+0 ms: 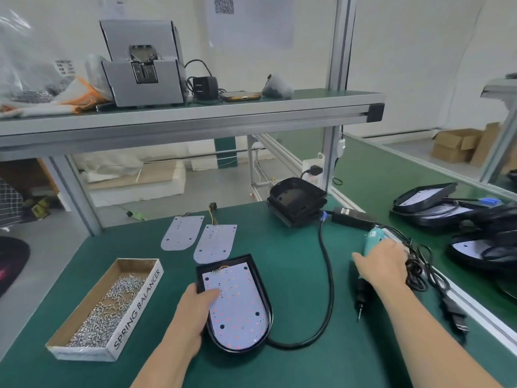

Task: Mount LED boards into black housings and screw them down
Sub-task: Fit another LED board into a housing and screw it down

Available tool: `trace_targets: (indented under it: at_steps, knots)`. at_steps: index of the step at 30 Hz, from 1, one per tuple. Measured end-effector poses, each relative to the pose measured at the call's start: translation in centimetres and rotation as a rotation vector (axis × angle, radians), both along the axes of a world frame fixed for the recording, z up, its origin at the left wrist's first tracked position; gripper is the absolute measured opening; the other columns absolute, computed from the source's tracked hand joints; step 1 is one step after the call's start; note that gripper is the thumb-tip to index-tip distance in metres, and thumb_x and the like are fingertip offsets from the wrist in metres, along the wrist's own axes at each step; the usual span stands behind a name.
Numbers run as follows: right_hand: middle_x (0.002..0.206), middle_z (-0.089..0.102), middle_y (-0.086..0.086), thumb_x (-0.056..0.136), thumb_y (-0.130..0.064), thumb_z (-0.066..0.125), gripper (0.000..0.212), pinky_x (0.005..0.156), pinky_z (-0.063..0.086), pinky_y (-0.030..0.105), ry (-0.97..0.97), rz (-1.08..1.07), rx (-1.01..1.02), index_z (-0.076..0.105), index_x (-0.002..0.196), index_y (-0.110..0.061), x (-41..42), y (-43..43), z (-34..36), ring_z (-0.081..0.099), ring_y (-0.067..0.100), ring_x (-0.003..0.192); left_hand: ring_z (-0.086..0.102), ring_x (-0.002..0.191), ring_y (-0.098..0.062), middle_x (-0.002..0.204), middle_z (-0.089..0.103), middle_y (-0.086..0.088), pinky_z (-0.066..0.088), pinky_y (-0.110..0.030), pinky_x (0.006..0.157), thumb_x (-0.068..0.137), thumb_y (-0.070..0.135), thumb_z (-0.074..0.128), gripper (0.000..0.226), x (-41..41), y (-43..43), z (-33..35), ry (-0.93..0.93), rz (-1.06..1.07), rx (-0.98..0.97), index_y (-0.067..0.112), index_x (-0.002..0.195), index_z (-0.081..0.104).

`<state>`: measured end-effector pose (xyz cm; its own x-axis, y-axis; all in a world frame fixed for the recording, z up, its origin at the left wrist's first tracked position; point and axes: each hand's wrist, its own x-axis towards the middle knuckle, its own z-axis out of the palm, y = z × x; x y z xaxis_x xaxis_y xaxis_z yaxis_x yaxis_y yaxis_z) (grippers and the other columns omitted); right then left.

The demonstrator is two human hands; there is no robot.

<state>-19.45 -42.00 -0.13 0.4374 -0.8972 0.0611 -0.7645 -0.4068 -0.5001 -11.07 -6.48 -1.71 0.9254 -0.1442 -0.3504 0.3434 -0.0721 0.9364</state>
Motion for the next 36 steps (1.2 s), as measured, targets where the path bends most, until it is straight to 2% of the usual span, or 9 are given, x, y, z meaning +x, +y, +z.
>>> trace_targets:
  at_steps: [4, 9, 15, 18, 21, 26, 30, 34, 36]
  knots:
    - [0.129, 0.051, 0.017, 0.087, -0.041, 0.071, 0.059, 0.097, 0.043, 0.045, 0.057, 0.163, -0.336, 0.048, 0.127, -0.004, 2.5, 1.8, 1.7, 0.049, 0.037, 0.118, 0.073, 0.093, -0.03, 0.102, 0.076, -0.009, 0.058, -0.048, 0.086, 0.094, 0.003, 0.057, 0.018, 0.0, 0.0, 0.0, -0.003, -0.02, -0.003, 0.011, 0.11, 0.061]
    - [0.129, 0.054, 0.016, 0.095, -0.044, 0.063, 0.052, 0.094, 0.047, 0.043, 0.202, 0.35, -0.057, 0.045, 0.124, -0.006, 6.0, 5.4, 1.2, 0.055, 0.038, 0.121, 0.072, 0.101, -0.032, 0.11, 0.075, -0.012, 0.054, -0.054, 0.095, 0.096, 0.003, 0.056, 0.024, 0.0, 0.1, 0.0, 0.009, -0.059, -0.003, 0.007, 0.119, 0.06]
    - [0.105, 0.066, 0.015, 0.085, -0.002, 0.05, 0.005, 0.068, 0.045, 0.028, 0.288, 0.373, 0.071, 0.049, 0.085, -0.007, 5.7, 5.7, 1.6, 0.063, 0.031, 0.087, 0.074, 0.094, -0.031, 0.104, 0.076, -0.012, 0.058, -0.049, 0.089, 0.096, 0.0, 0.053, 0.021, -0.1, 0.1, 0.4, 0.003, -0.06, -0.018, 0.006, 0.114, 0.062]
    - [0.097, 0.066, 0.022, 0.083, 0.003, 0.043, 0.011, 0.049, 0.044, 0.026, 0.087, 0.309, 0.238, 0.043, 0.09, -0.006, 3.9, 5.7, 1.8, 0.067, 0.028, 0.061, 0.074, 0.093, -0.031, 0.104, 0.076, -0.012, 0.059, -0.044, 0.082, 0.097, 0.001, 0.054, 0.021, -0.2, 0.2, 0.5, 0.013, -0.049, -0.053, 0.006, 0.116, 0.059]
    - [0.088, 0.066, 0.018, 0.085, 0.003, 0.039, 0.019, 0.052, 0.053, 0.031, -0.172, 0.272, 0.333, 0.04, 0.1, -0.009, 1.9, 6.5, 1.1, 0.068, 0.03, 0.061, 0.073, 0.09, -0.03, 0.104, 0.074, -0.013, 0.058, -0.041, 0.072, 0.099, 0.002, 0.052, 0.018, -0.4, 0.4, 0.6, 0.058, -0.024, -0.139, 0.008, 0.115, 0.055]
    - [0.082, 0.07, -0.002, 0.094, 0.002, 0.048, 0.041, 0.047, 0.043, 0.013, -0.57, 0.348, 0.457, 0.067, 0.115, -0.028, 1.5, 10.0, 0.3, 0.057, 0.001, 0.045, 0.069, 0.101, -0.037, 0.116, 0.07, -0.018, 0.058, -0.049, 0.078, 0.102, 0.006, 0.05, 0.019, -0.8, 0.8, 0.9, 0.177, 0.009, -0.349, 0.01, 0.12, 0.053]
    - [0.082, 0.074, 0.003, 0.1, -0.02, 0.057, 0.02, 0.061, 0.046, 0.022, -0.519, 0.467, 0.596, 0.075, 0.108, -0.018, 2.2, 13.4, -0.1, 0.058, 0.006, 0.053, 0.072, 0.095, -0.034, 0.111, 0.074, -0.016, 0.059, -0.046, 0.071, 0.101, 0.008, 0.052, 0.022, -1.8, 0.1, 1.0, 0.203, -0.036, -0.406, 0.011, 0.123, 0.055]
    - [0.105, 0.076, 0.013, 0.087, -0.07, 0.059, 0.071, 0.096, 0.053, 0.036, -0.32, 0.58, 0.907, 0.073, 0.11, -0.005, 2.3, 15.4, 0.6, 0.074, 0.03, 0.095, 0.072, 0.096, -0.036, 0.11, 0.074, -0.017, 0.059, -0.049, 0.076, 0.101, 0.008, 0.052, 0.024, -2.2, -0.8, 1.3, 0.196, -0.089, -0.433, 0.012, 0.124, 0.055]
    - [0.113, 0.075, 0.01, 0.082, -0.071, 0.063, 0.061, 0.108, 0.048, 0.043, -0.321, 0.65, 1.058, 0.079, 0.106, -0.018, 2.0, 15.6, 0.9, 0.069, 0.03, 0.112, 0.073, 0.098, -0.036, 0.112, 0.074, -0.016, 0.06, -0.049, 0.076, 0.101, 0.008, 0.052, 0.024, -2.1, -1.0, 1.5, 0.19, -0.107, -0.444, 0.013, 0.125, 0.055]
